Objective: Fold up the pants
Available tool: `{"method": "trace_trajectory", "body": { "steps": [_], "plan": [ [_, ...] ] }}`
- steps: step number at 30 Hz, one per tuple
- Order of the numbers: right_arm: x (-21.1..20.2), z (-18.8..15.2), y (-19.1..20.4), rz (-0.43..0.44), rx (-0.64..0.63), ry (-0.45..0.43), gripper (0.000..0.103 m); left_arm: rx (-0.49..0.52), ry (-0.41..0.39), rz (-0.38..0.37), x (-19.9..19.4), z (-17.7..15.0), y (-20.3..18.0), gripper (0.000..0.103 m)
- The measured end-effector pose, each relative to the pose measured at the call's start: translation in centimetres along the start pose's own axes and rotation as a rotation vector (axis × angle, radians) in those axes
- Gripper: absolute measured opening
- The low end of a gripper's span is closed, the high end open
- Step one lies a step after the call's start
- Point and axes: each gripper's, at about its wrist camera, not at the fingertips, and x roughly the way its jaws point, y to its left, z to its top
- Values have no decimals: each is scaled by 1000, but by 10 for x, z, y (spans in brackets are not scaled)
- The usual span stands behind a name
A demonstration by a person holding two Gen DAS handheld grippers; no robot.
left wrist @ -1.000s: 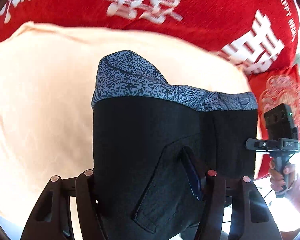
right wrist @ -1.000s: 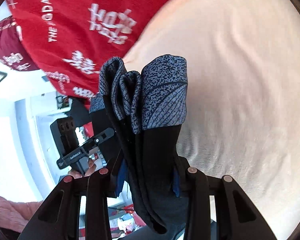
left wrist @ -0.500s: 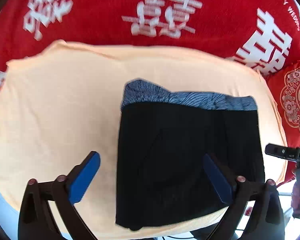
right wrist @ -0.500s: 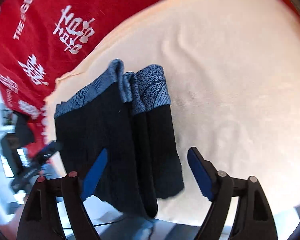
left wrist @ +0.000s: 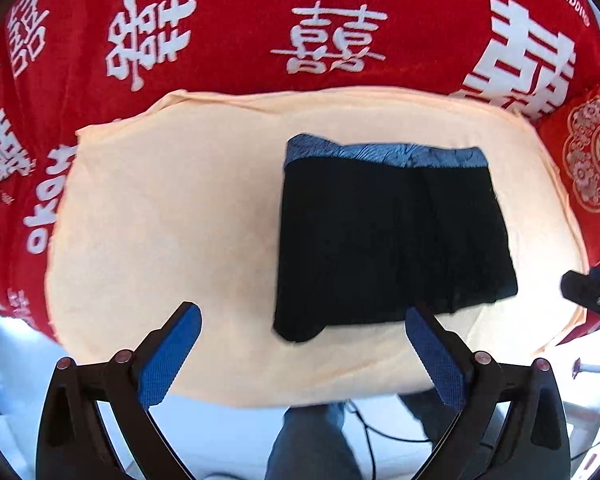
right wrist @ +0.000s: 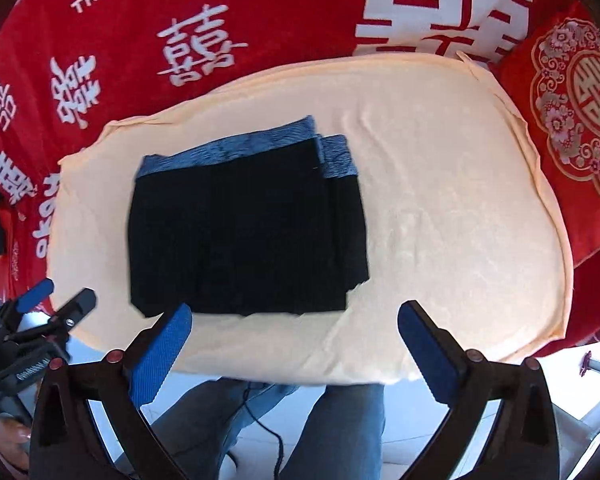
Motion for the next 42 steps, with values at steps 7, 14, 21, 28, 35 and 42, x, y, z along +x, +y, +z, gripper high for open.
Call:
{"method": "trace_trajectory", "body": {
  "steps": [7, 14, 21, 28, 35, 42],
  "plan": [
    [-30, -16, 20, -11, 20, 1, 103, 14, 2, 0, -32, -11, 7, 103],
    [-45, -16, 30, -36, 6, -13, 103, 26, -18, 19, -48, -7, 10, 103],
    [-48, -5, 30, -26, -51, 13, 103, -72, -28, 39, -59, 0, 6, 103],
    [-58, -2, 18, -49, -90, 4, 103, -72, -32, 66, -73, -2, -19, 103],
    [-59, 4, 12, -33, -104, 7, 103, -77, -48, 96, -84, -4, -27, 103],
    [-60, 5, 19, -45, -158, 5, 103, -90, -39, 107, -84, -6, -29, 103]
  ]
}}
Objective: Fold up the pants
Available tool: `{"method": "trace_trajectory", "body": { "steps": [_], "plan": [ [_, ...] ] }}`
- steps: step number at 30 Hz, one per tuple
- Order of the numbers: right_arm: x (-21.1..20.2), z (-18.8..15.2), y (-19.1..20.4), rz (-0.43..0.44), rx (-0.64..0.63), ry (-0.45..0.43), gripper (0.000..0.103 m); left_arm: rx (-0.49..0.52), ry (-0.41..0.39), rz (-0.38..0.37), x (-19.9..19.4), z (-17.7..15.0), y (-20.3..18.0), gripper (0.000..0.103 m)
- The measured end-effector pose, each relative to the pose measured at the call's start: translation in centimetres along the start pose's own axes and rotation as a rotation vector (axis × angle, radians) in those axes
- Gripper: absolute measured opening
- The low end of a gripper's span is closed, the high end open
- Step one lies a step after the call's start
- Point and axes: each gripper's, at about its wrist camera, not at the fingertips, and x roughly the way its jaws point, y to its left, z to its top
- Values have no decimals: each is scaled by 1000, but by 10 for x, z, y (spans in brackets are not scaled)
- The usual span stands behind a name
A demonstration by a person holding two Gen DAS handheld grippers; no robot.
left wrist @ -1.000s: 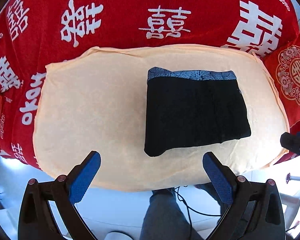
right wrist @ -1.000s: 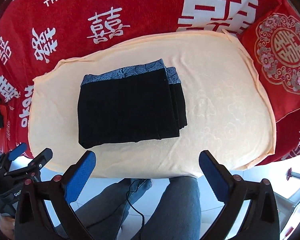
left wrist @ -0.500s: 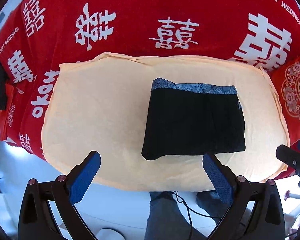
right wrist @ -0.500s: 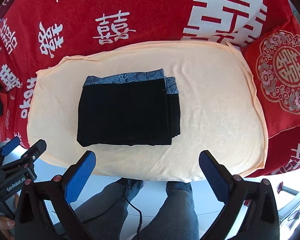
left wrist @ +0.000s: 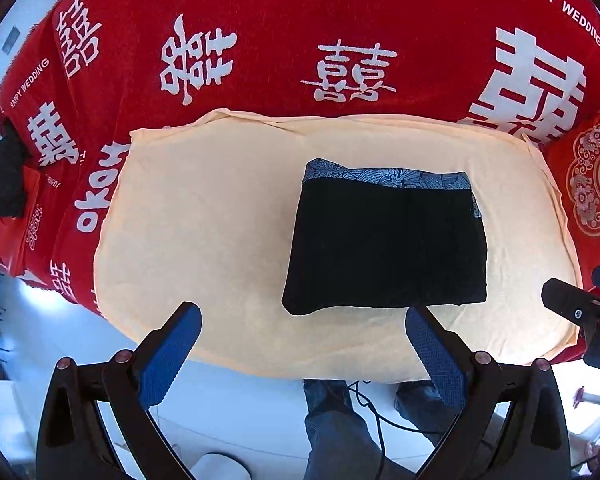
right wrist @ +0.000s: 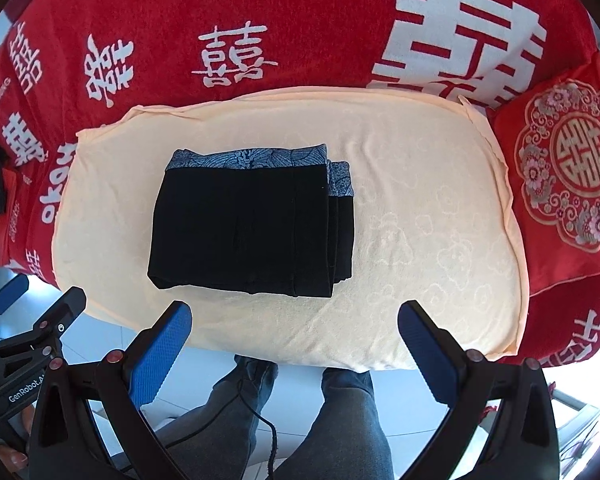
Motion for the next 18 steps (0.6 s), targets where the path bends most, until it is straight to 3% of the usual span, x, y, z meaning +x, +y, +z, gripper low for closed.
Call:
{"method": "trace_trajectory", "body": {
  "steps": [18],
  "plan": [
    [5, 2, 10, 0, -43, 17, 103, 16, 11, -7, 1, 2, -4, 103]
  ]
}}
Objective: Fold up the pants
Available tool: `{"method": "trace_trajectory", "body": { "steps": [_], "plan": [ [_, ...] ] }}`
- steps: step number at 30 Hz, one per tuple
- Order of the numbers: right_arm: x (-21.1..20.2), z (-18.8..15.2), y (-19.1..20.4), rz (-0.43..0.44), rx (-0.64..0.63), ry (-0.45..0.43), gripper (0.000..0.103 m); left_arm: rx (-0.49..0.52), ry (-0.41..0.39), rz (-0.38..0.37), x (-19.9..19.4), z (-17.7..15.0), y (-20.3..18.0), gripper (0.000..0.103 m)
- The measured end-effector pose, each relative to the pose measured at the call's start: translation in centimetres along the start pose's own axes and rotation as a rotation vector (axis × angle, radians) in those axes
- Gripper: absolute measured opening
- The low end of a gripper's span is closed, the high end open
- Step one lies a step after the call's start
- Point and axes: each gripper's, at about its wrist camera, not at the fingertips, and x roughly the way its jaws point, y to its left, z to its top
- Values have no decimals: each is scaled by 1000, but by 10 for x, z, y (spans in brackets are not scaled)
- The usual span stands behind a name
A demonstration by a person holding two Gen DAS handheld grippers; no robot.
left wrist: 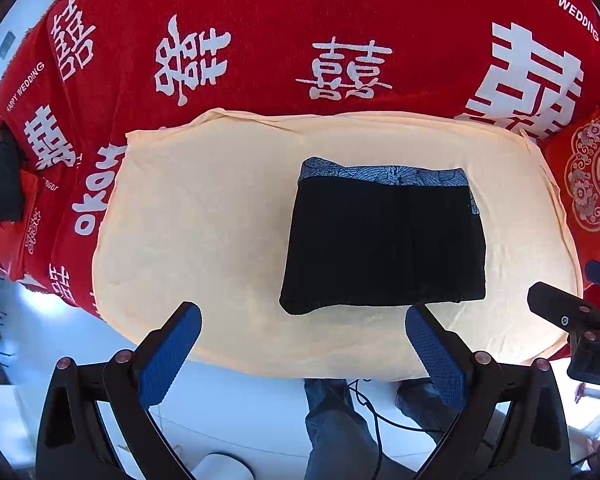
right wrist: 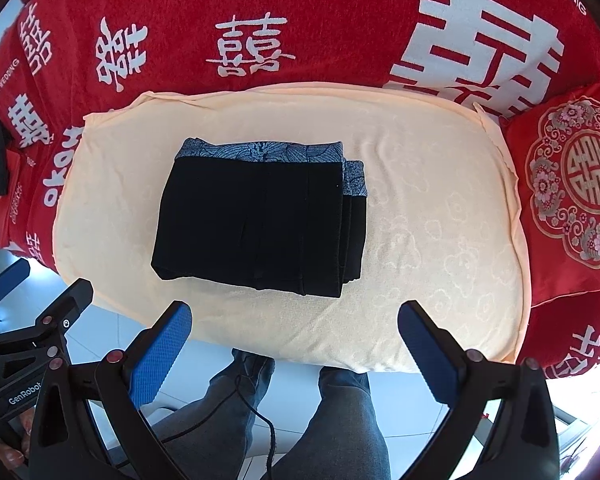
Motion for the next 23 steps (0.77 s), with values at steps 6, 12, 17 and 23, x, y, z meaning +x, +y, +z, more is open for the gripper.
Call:
{"method": "trace_trajectory", "body": {
  "steps": [6, 12, 17, 23],
  "plan": [
    [0, 0, 1, -2, 0, 1, 103, 2, -6, -7, 0, 0, -1, 103],
    [4, 1, 1, -4, -9, 8, 103, 0, 0, -10, 1, 0, 0, 103],
    [5, 1, 1, -2, -6, 12, 103, -2, -6, -22, 2, -1, 1, 103],
    [5, 2, 0, -2, -6, 13, 103, -19, -24, -54, -1, -1, 3, 103]
  ]
}}
